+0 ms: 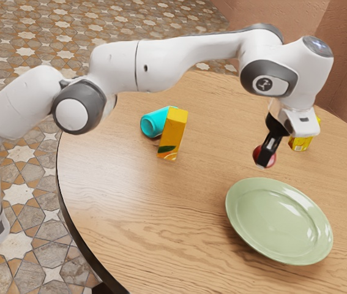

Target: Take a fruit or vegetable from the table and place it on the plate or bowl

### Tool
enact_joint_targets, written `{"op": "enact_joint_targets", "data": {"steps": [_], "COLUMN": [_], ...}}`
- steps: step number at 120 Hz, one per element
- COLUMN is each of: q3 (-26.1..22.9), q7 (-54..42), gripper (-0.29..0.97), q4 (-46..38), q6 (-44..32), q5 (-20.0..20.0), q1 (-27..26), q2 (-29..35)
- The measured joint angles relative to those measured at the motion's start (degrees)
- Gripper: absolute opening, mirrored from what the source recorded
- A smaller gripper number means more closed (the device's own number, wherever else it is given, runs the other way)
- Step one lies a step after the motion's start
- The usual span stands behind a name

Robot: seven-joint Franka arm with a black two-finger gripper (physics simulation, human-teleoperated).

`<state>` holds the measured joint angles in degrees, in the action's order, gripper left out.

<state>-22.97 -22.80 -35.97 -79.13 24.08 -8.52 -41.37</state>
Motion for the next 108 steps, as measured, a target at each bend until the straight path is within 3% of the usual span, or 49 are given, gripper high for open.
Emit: {"op": "enact_joint_targets", "data": {"steps": [32, 47, 72, 82, 90, 108], "q3": [-4.7, -5.4, -5.0, -4.9, -4.9, -4.8], "q7": [2.8, 3.9, 5.5, 6.0, 6.4, 7.7], "gripper": [0.29, 0.53, 0.64, 0.66, 0.67, 0.68], "q4": [-1.6, -1.9, -2.2, -2.6, -3.5, -8.0], "q6": [0.7, 0.9, 1.1, 1.2, 1.2, 1.0], "q5": [0.2, 0.7, 1.0, 1.3, 4.5, 5.5], "q1": [-0.3, -0.3, 0.9, 4.2, 6.1, 17.6], "q2": [-2.9, -3.0, -2.6, -1.5, 0.8, 5.9]}}
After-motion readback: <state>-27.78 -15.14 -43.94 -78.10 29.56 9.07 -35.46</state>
